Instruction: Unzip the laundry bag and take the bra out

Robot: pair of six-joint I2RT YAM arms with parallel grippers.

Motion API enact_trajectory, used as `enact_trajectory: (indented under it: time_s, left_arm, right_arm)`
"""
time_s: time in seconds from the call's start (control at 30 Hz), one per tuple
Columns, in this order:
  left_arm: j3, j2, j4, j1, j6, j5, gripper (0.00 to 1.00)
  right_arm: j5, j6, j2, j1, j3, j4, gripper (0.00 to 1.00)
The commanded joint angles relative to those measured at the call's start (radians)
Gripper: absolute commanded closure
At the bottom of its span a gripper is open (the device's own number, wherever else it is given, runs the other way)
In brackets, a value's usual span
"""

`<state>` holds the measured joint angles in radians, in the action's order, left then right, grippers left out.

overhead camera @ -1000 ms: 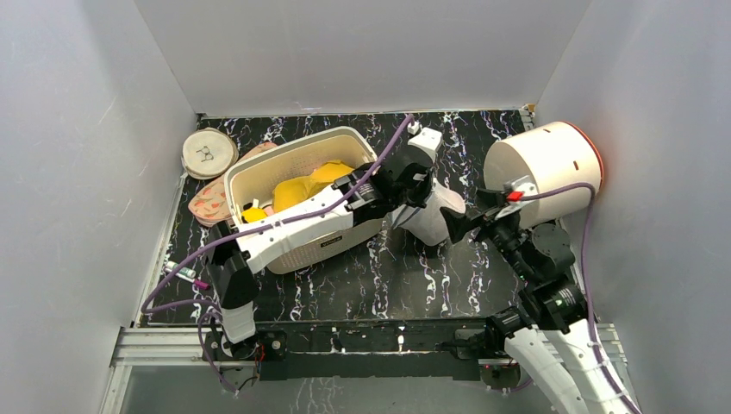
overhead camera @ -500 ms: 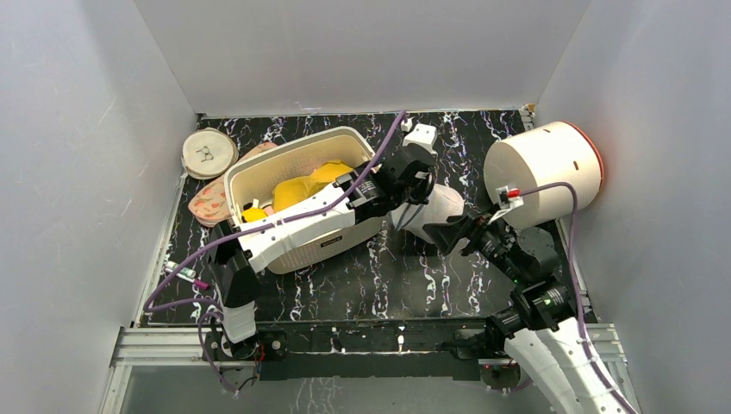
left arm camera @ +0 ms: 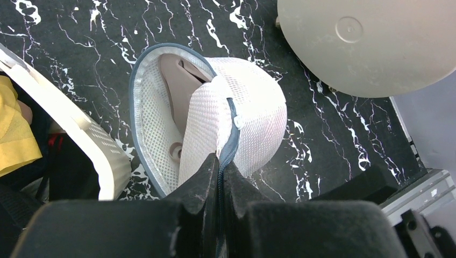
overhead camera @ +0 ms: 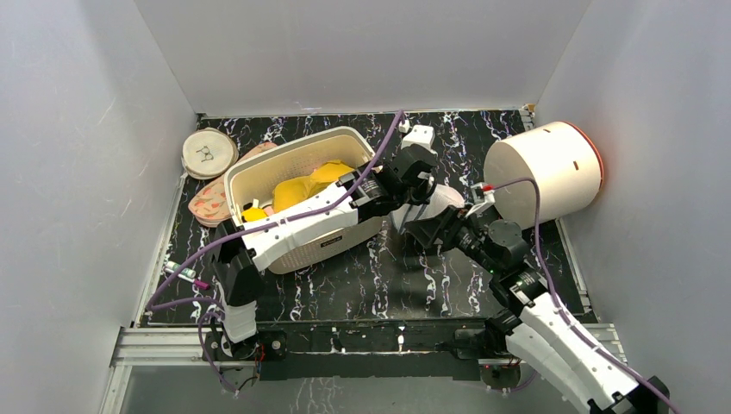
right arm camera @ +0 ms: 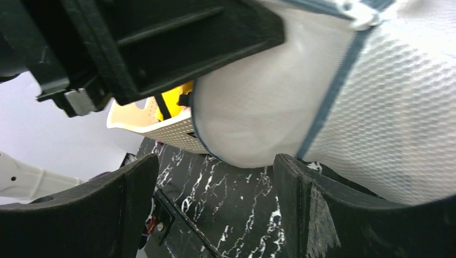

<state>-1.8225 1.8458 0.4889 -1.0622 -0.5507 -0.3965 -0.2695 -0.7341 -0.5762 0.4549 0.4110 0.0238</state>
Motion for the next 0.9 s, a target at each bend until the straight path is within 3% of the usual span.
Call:
enact_trajectory:
  time_s: [0.0,0.07,0.17,0.43,0.57,0.7,0.83,0.87]
  left_arm:
    - [-0.044,-0.006,0.005,0.001,-0.015,-0.025,1.00]
    - [-0.045,-0.005,0.006,0.001,-0.013,-0.026,1.00]
    - [-0.047,-0.005,0.011,0.001,-0.013,-0.025,1.00]
    - [-0.038,-0.015,0.025,0.001,-0.011,-0.030,1.00]
    - [-0.018,-0.031,0.010,0.001,-0.009,-0.027,1.00]
    - [-0.004,-0.042,-0.004,0.001,-0.003,-0.019,1.00]
    - [0.019,-0.063,-0.020,0.001,0.018,-0.001,1.00]
    - [0.029,-0.070,-0.025,0.001,0.025,0.001,0.97]
  right_arm:
    - [0.137,-0.035,-0.049,0.130,0.015,0.150,0.23]
    - [0.253,-0.027,-0.069,0.214,0.027,0.140,0.24]
    - [0.439,-0.021,-0.097,0.313,0.039,0.125,0.34]
    - [0.768,-0.069,-0.226,0.483,0.111,0.044,0.47]
    - [0.820,-0.086,-0.252,0.496,0.134,0.017,0.59]
    - [0.867,-0.144,-0.258,0.496,0.142,-0.014,0.82]
    - [0.881,-0.175,-0.236,0.496,0.136,-0.006,1.00]
    - [0.879,-0.175,-0.229,0.496,0.140,-0.006,1.00]
